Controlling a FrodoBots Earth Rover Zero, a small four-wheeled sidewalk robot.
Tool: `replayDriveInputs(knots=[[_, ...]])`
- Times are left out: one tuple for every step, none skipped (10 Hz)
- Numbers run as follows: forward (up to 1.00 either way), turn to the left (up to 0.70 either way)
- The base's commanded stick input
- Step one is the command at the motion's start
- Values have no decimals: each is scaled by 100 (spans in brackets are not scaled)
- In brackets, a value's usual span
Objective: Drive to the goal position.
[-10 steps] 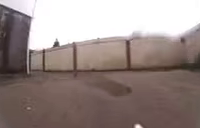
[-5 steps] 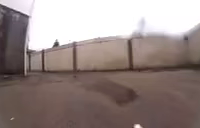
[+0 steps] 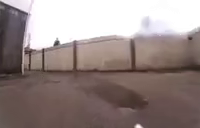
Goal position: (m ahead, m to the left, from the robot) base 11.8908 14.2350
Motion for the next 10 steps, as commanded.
replayDriveInputs(knots=[[70, 7], [70, 7], [70, 7], [70, 7], [70, 7], [70, 7], [70, 7], [70, 7], [70, 7], [70, 7]])
